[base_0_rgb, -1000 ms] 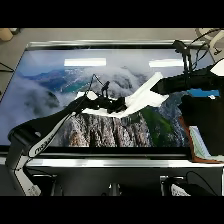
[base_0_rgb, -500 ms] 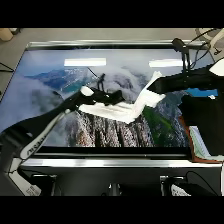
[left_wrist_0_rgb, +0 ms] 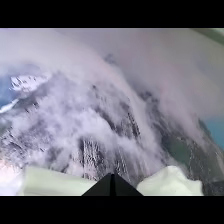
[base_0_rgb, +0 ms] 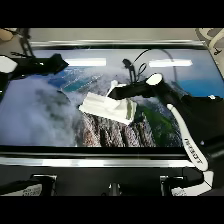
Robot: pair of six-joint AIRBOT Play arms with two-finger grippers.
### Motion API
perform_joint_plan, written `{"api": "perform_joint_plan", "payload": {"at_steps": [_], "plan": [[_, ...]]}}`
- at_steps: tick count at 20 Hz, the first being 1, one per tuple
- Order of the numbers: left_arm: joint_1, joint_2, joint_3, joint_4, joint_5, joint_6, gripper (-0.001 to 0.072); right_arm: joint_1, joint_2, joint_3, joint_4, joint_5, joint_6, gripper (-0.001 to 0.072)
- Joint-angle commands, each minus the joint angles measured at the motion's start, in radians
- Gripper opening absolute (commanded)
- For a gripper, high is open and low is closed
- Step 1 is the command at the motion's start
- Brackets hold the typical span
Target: Fold the shirts.
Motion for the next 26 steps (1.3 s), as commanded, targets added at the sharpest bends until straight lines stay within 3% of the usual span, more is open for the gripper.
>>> {"api": "perform_joint_plan", "payload": {"at_steps": [1,2,3,4,7,9,11,13,15,21,26], "plan": [[0.036,0.137,0.000,0.033,-0.036,0.017,0.0032,0.079,-0.151,0.001,0.282,-0.082,-0.098,0.0095],[0.029,0.151,0.000,0.033,-0.039,0.017,0.0033,0.084,-0.174,0.001,0.336,-0.080,-0.122,0.0329],[0.023,0.159,0.000,0.034,-0.041,0.018,0.0032,0.082,-0.185,0.001,0.381,-0.083,-0.137,0.0621],[0.017,0.161,-0.001,0.034,-0.041,0.018,0.0033,0.071,-0.184,0.001,0.398,-0.081,-0.166,0.0649],[0.013,0.161,-0.013,0.034,-0.041,0.018,0.0032,-0.023,-0.142,0.001,0.343,0.004,-0.199,0.0648],[0.013,0.161,-0.029,0.034,-0.041,0.031,0.0033,-0.128,-0.089,0.001,0.205,0.090,-0.180,0.0648],[0.013,0.160,-0.043,0.034,-0.041,0.036,0.0033,-0.236,-0.035,0.001,-0.058,0.179,-0.072,0.0648],[0.013,0.159,-0.048,0.034,-0.041,0.036,0.0033,-0.302,-0.010,0.000,-0.457,0.318,0.089,0.0616],[0.013,0.159,-0.048,0.033,-0.041,0.036,0.0033,-0.303,-0.012,-0.041,-0.653,0.393,0.169,0.0617],[0.013,0.159,-0.048,0.032,-0.056,0.035,0.0033,-0.303,-0.013,-0.241,-0.191,0.066,0.175,0.0630],[0.013,0.159,-0.048,0.032,-0.055,0.035,0.0033,-0.237,-0.055,-0.245,-0.141,0.042,0.176,0.0626]]}}
